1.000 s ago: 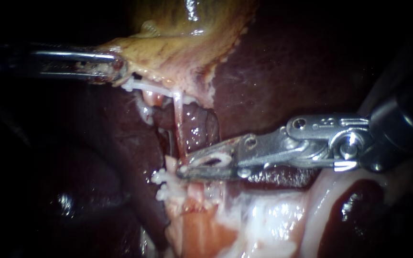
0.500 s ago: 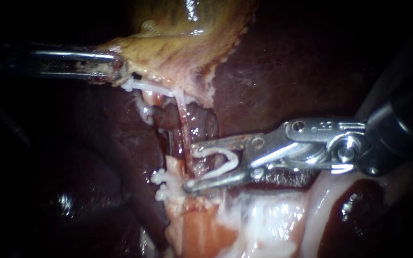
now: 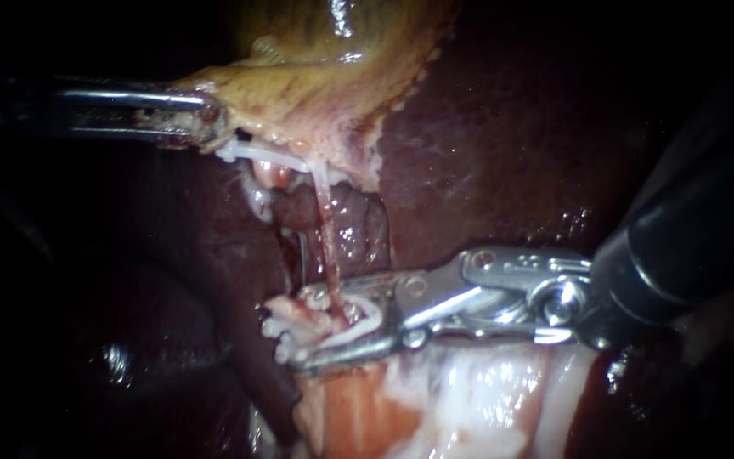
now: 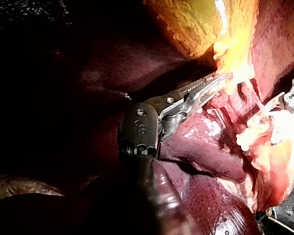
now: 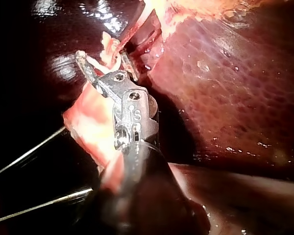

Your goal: Clipping first clip right tube

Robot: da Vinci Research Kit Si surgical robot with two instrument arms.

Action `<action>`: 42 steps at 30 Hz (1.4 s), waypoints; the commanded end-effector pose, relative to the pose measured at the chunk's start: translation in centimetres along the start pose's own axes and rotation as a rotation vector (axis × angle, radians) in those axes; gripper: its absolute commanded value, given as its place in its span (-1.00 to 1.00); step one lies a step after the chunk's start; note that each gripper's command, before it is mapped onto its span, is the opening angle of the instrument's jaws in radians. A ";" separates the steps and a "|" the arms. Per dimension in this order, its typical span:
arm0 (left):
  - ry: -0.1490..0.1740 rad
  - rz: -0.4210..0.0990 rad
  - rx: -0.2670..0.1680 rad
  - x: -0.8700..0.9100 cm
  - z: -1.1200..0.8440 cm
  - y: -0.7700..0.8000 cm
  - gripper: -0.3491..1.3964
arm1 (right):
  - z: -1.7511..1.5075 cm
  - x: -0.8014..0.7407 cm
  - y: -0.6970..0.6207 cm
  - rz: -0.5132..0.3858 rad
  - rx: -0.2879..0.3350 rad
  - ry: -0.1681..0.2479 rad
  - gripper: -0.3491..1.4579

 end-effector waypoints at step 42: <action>0.001 0.000 0.003 -0.01 0.00 -0.03 -1.00 | -0.20 0.40 -0.44 0.090 0.185 0.058 -0.35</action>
